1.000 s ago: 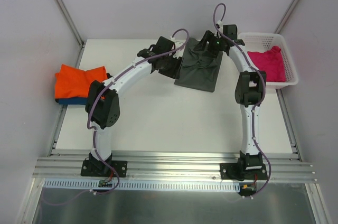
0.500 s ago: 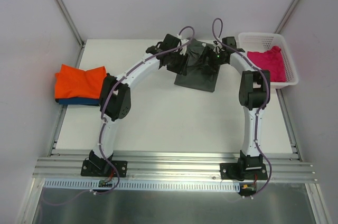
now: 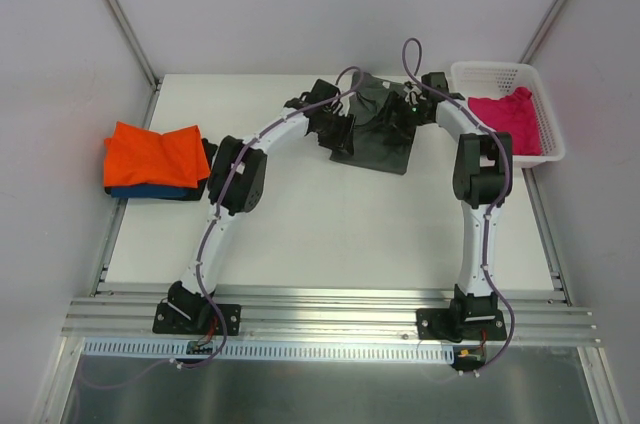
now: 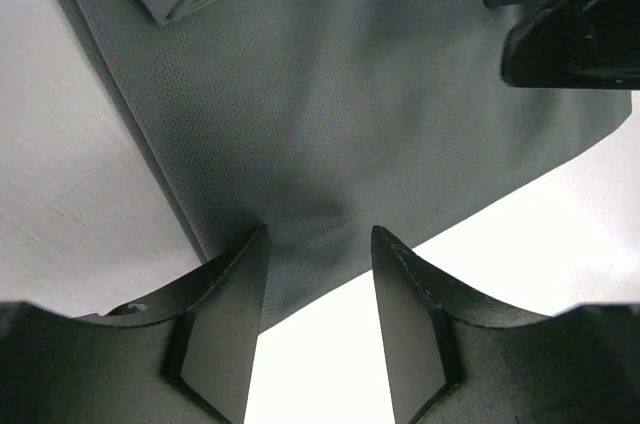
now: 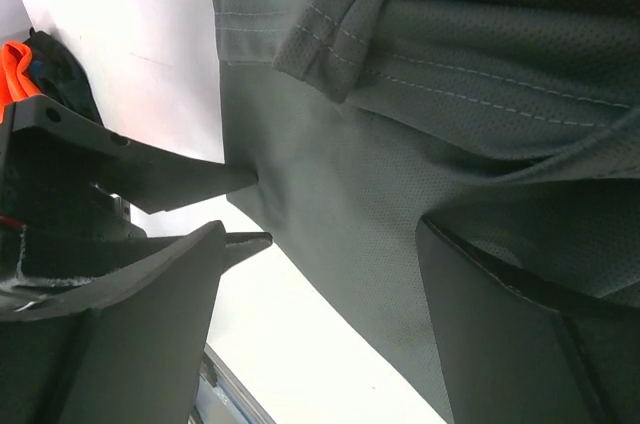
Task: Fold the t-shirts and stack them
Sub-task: Fold the tshirt
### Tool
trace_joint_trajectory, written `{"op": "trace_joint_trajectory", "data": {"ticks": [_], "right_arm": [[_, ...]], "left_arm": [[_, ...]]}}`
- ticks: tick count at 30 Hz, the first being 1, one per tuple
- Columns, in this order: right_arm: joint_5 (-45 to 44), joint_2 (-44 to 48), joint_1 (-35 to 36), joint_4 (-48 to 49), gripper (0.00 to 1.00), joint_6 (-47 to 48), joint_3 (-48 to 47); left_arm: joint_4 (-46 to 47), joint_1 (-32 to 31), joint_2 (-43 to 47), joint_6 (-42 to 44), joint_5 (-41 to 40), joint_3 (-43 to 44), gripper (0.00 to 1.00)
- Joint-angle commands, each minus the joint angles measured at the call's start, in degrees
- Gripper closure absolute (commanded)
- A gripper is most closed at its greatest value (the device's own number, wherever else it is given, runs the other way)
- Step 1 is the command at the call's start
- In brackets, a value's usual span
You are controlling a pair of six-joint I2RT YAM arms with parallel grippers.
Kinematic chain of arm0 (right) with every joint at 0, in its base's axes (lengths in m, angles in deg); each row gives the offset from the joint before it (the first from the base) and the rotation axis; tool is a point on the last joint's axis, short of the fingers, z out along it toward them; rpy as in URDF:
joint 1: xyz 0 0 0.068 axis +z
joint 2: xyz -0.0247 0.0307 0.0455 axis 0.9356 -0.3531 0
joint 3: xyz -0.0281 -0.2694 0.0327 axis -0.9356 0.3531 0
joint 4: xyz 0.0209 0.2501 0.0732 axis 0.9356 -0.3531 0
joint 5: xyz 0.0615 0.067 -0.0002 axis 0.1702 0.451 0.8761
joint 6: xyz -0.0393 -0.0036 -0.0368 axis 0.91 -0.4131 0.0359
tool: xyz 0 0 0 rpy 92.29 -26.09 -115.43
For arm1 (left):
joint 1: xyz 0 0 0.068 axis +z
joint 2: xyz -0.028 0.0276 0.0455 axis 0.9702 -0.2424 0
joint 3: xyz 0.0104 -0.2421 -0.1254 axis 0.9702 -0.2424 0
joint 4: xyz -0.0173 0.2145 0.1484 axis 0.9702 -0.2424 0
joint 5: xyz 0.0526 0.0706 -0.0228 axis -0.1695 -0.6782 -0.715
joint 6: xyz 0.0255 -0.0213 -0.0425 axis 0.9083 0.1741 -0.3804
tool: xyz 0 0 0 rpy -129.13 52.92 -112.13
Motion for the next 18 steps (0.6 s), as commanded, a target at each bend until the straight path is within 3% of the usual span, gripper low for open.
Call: {"op": "trace_joint_trajectory", "data": {"ticks": [1, 18], "right_arm": [[1.01, 4.48, -0.31, -0.55, 0.19, 0.88, 0.49], [3.47, 7.30, 1.62, -0.02, 0.19, -2.19, 1.01]], "left_arm": [[0.00, 0.18, 1.78, -1.80, 2.39, -2.17, 0.54], [-2.46, 1.94, 17.34, -3.13, 1.96, -26.25, 0.52]]}}
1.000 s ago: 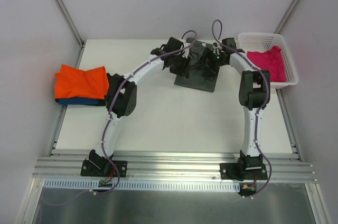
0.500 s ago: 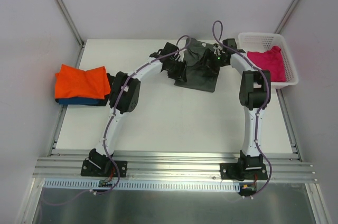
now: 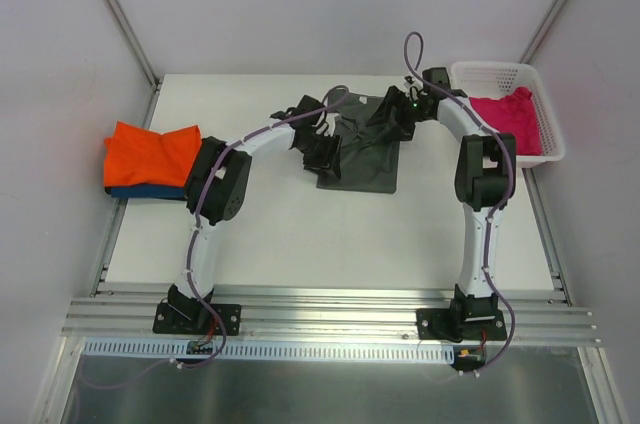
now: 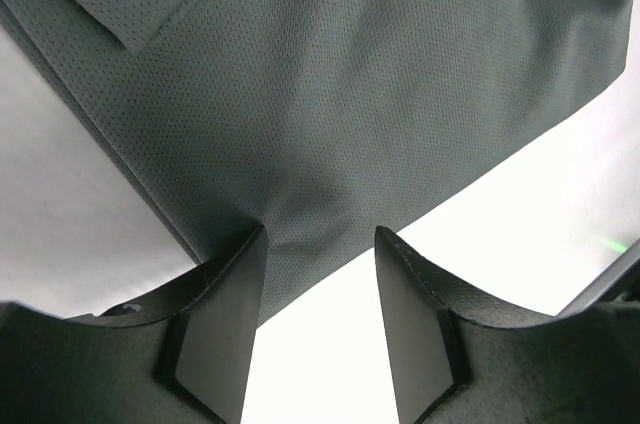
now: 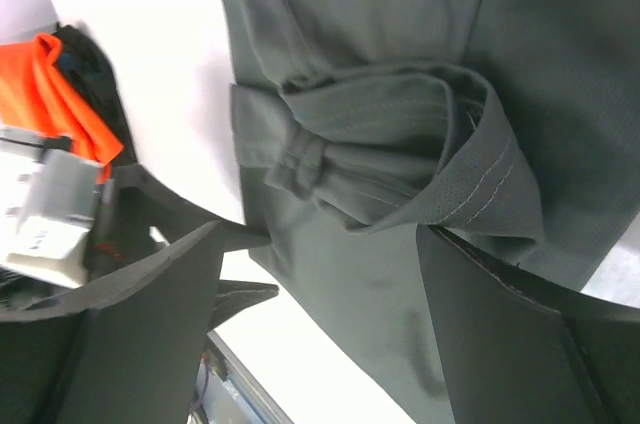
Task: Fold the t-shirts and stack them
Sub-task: Fold the tshirt
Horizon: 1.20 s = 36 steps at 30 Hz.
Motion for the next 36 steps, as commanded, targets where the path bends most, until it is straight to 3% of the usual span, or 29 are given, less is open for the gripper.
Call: {"op": "trace_joint_trajectory", "data": {"ticks": [1, 10, 15, 19, 36], "right_arm": [[2.88, 4.94, 1.49, 0.41, 0.18, -1.89, 0.47], [5.16, 6.86, 4.48, 1.12, 0.18, -3.91, 2.49], [4.90, 11.08, 4.57, -3.70, 0.17, 0.91, 2.75], [5.69, 13.11, 4.75, -2.14, 0.17, -1.27, 7.39], [4.55, 2.83, 9.32, -1.96, 0.15, -1.19, 2.05]], "left_arm": [[-3.60, 1.02, 3.92, 0.77, -2.09, -3.30, 0.52], [-3.60, 1.02, 6.21, 2.44, -4.63, -6.65, 0.51], [-3.60, 1.02, 7.09, 2.70, -4.46, -7.09, 0.50], [-3.60, 1.02, 7.09, 2.53, -4.64, -7.26, 0.51], [-3.60, 0.58, 7.97, 2.53, -5.52, -7.44, 0.50]]}}
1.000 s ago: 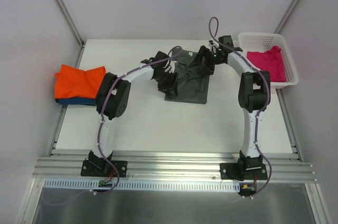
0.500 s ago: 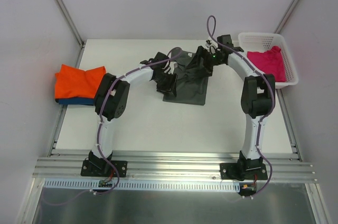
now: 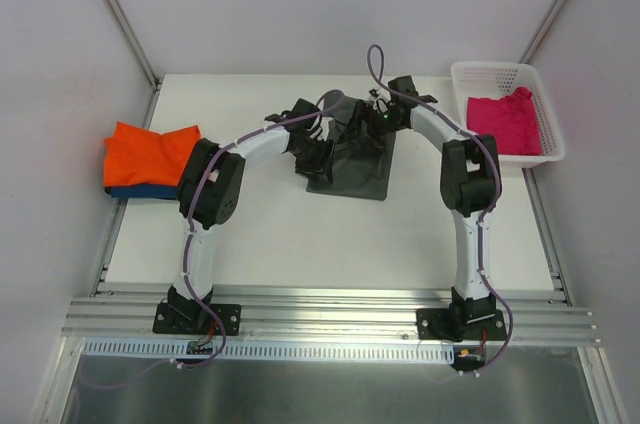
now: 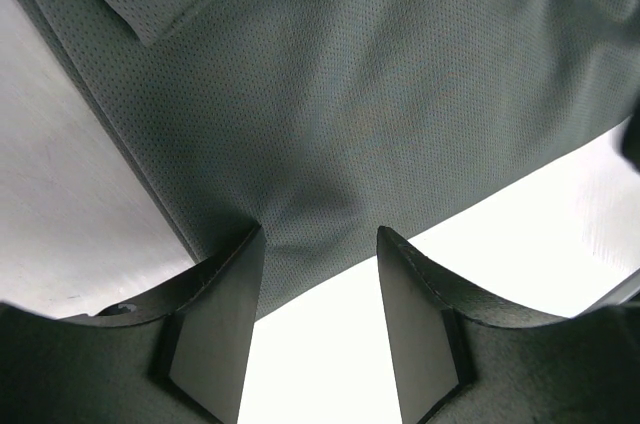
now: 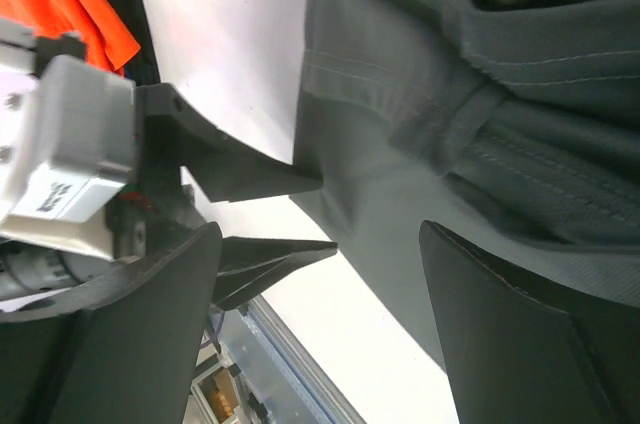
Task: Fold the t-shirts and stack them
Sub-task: Fold the tshirt
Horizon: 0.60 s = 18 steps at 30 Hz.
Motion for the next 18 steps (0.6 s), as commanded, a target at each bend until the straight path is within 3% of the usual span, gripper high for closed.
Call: {"op": "trace_joint_trajectory", "data": {"ticks": [1, 10, 18], "right_arm": [[0.40, -0.23, 0.16, -0.19, 0.16, 0.06, -1.75], [-0.74, -3.92, 1.13, 0.16, 0.15, 0.06, -3.51], [-2.32, -9.46, 1.92, 3.23, 0.15, -3.19, -12.45]], "left_arm": [[-2.16, 0.23, 2.90, 1.24, -1.74, -0.75, 0.50], [-2.16, 0.14, 2.11, 0.88, -1.30, -0.14, 0.50], [-2.16, -0.30, 1.75, 1.15, -1.30, 0.13, 0.50]]}}
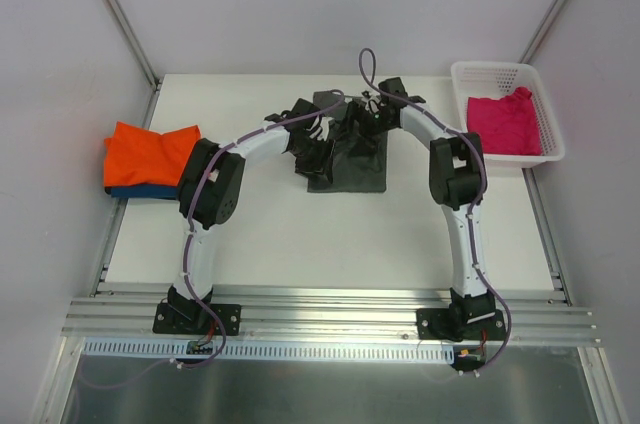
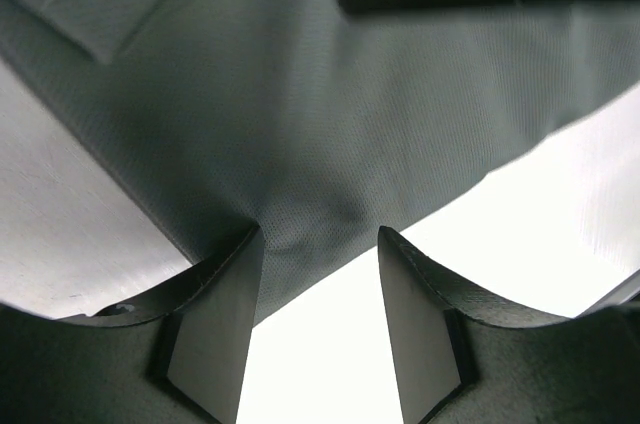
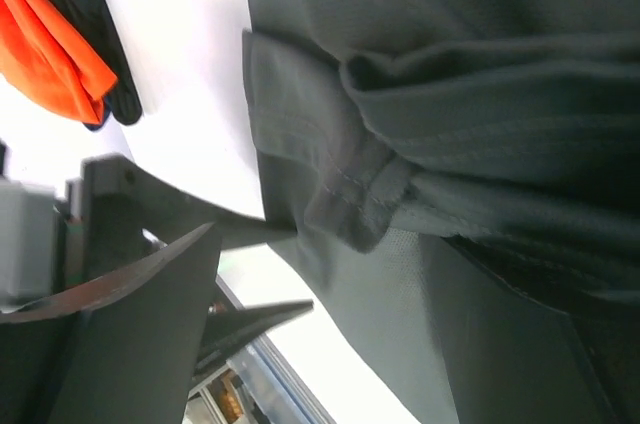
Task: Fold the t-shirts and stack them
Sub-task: Fold the tshirt
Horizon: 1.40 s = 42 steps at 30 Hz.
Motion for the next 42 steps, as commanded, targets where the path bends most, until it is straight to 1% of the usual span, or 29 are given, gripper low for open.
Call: {"op": "trace_joint_trajectory", "data": {"ticks": [1, 7, 13, 19, 22, 26, 30, 34, 36, 37, 39, 40, 41, 42], "right_arm": [[-1.47, -2.18, 0.61, 3.22, 0.15, -1.88, -7.57], [-2.53, -5.79, -0.79, 7.87, 0.15, -6.63, -17.06], [-4.55, -7.37, -0.98, 11.91, 0.15, -7.77, -21.12], [-5.52, -8.34, -0.01, 12.97, 0.14, -7.51, -23.14], [-4.99, -7.29, -0.18, 12.54, 0.14, -5.85, -22.27], [-5.34, -2.21, -1.50, 10.70, 0.14, -2.77, -20.42], [-3.86, 2.71, -3.87, 9.64, 0.14, -2.76, -15.60], [-2.09, 6.33, -4.66, 8.58, 0.14, -2.06, -8.32], [-1.56, 7.74, -4.75, 7.70, 0.13, -1.54, -6.19], [-1.30, 8.00, -4.75, 7.35, 0.13, -1.19, -4.00], [-0.33, 8.27, -4.75, 5.69, 0.13, -0.31, -2.58], [0.80, 8.36, -4.84, 3.59, 0.12, -0.04, 0.12], [0.81, 8.36, -4.84, 3.57, 0.12, -0.04, 0.15], [1.16, 8.36, -4.84, 2.96, 0.12, -0.04, 0.76]], "left_arm": [[-2.05, -0.34, 1.97, 1.15, -1.06, 0.17, 0.50], [-2.05, -1.04, 2.41, 1.59, -1.23, -0.79, 0.49], [-2.05, -1.83, 2.94, 2.11, -1.85, -1.32, 0.49], [-2.13, -2.45, 3.29, 2.20, -2.37, -1.85, 0.48], [-2.13, -2.89, 3.64, 2.73, -2.72, -1.50, 0.48], [-2.13, -2.89, 4.87, 3.26, -3.17, -0.62, 0.48], [-2.31, -2.89, 5.14, 3.52, -3.43, -0.44, 0.48], [-2.31, -2.89, 5.22, 3.78, -3.78, 0.52, 0.48], [-2.40, -2.89, 5.49, 3.87, -4.31, 0.87, 0.48], [-2.40, -2.89, 5.40, 4.13, -4.40, 1.57, 0.48], [-2.49, -2.63, 5.49, 4.49, -4.40, 2.63, 0.48], [-2.83, -2.10, 5.05, 4.31, -3.87, 5.68, 0.46], [-2.84, -2.10, 5.05, 4.31, -3.87, 5.71, 0.46], [-2.84, -1.66, 4.35, 4.23, -3.35, 7.54, 0.46]]}}
